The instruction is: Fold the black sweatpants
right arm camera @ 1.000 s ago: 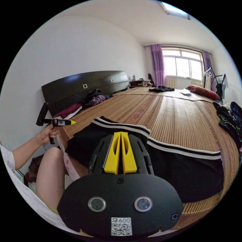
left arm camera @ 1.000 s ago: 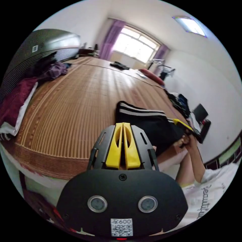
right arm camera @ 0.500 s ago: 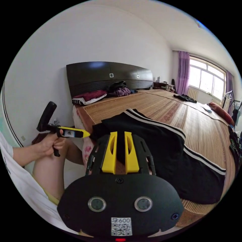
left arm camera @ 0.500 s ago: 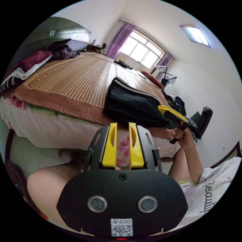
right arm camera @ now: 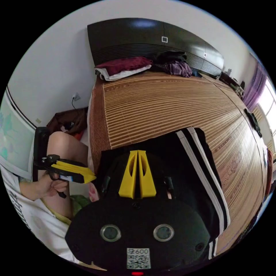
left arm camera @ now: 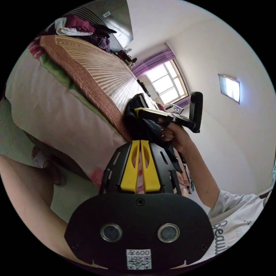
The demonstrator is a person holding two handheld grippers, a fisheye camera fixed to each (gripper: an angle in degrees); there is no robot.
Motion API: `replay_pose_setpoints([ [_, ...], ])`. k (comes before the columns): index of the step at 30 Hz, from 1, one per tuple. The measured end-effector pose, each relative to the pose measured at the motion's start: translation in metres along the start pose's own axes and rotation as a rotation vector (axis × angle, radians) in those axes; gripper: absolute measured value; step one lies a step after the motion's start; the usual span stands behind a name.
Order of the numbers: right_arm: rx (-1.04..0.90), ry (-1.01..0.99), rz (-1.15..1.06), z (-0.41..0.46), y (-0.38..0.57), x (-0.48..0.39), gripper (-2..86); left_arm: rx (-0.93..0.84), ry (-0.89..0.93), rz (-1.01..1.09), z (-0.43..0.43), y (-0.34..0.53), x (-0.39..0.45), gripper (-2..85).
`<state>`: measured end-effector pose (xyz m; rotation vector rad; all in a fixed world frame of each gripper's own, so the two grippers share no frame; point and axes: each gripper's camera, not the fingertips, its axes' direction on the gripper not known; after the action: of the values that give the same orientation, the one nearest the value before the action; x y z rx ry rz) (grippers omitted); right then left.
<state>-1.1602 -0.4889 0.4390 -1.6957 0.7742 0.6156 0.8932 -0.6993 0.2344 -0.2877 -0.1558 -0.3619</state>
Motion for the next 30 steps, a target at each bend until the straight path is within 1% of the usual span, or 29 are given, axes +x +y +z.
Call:
replay_pose_setpoints([
  [4,0.065,-0.008,0.017,-0.002,0.017,0.004,-0.8,0.003,0.018,0.013,-0.017,0.003,-0.022,0.3],
  [10,0.072,-0.011,0.014,-0.005,0.019,0.008,-0.9,0.008,-0.002,-0.020,-0.028,0.016,-0.052,0.1],
  [13,0.077,-0.002,0.005,-0.008,0.020,0.007,-0.9,-0.020,-0.003,-0.045,-0.038,0.028,-0.063,0.1],
  [16,0.084,0.041,-0.011,-0.011,0.019,0.001,-0.9,-0.075,-0.047,-0.050,-0.055,0.045,-0.072,0.0],
  [18,0.094,0.050,-0.016,-0.014,0.020,0.000,-0.9,-0.051,-0.072,0.012,-0.065,0.050,-0.068,0.0],
  [20,0.097,0.036,-0.007,-0.020,0.017,0.005,-0.9,-0.025,-0.198,0.143,-0.067,0.047,-0.055,0.0],
  [22,0.122,0.008,0.030,-0.036,0.017,0.012,-0.9,-0.019,-0.268,0.229,-0.058,0.039,-0.043,0.1],
  [24,0.234,-0.007,0.079,-0.077,0.029,0.014,-0.9,-0.001,-0.287,0.324,-0.047,0.032,-0.029,0.1],
  [25,0.341,-0.009,0.110,-0.112,0.046,0.012,-0.9,0.022,-0.300,0.400,-0.038,0.030,-0.017,0.1],
  [26,0.422,0.033,0.152,-0.143,0.068,0.011,-0.9,0.044,-0.312,0.499,-0.026,0.029,-0.003,0.2],
  [27,0.447,0.074,0.180,-0.155,0.080,0.010,-0.9,0.049,-0.320,0.555,-0.018,0.029,0.003,0.2],
  [29,0.476,0.296,0.329,-0.186,0.131,0.015,-0.9,0.028,-0.389,0.760,0.027,0.033,0.025,0.3],
  [30,0.476,0.337,0.342,-0.190,0.143,0.016,-0.9,0.019,-0.407,0.808,0.040,0.036,0.030,0.4],
])
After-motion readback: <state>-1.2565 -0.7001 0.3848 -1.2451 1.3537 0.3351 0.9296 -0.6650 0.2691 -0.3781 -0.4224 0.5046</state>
